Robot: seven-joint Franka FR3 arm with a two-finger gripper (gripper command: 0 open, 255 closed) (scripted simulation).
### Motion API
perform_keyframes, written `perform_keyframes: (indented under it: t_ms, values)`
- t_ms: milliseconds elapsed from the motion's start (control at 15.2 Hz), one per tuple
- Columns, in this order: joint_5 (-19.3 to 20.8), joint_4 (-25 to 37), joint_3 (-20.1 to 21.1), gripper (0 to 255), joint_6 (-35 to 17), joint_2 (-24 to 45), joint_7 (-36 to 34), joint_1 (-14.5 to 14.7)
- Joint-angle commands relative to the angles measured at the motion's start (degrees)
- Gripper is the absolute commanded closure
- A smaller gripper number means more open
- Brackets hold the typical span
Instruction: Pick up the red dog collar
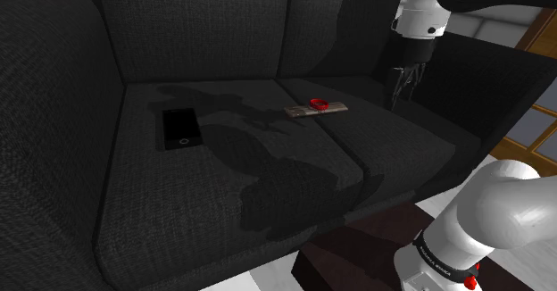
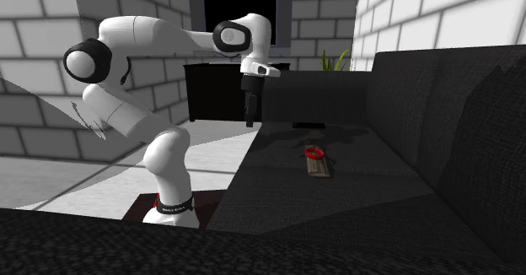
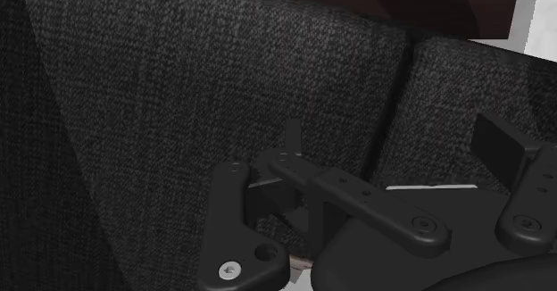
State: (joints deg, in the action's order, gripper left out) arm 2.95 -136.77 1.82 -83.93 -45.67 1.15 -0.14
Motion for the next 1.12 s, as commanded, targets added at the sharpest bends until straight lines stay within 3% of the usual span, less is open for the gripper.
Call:
perform_keyframes:
  t_ms: [0,528,1056]
  values:
    - [0.00,0.00,0.00,0,0.00,0.00,0.00,0.00]
    - [-0.78,7.34,-4.13,0,-10.54,17.39,10.06,2.51]
    - [-4.37,19.57,-6.26,0,-16.11,35.30,20.49,4.87]
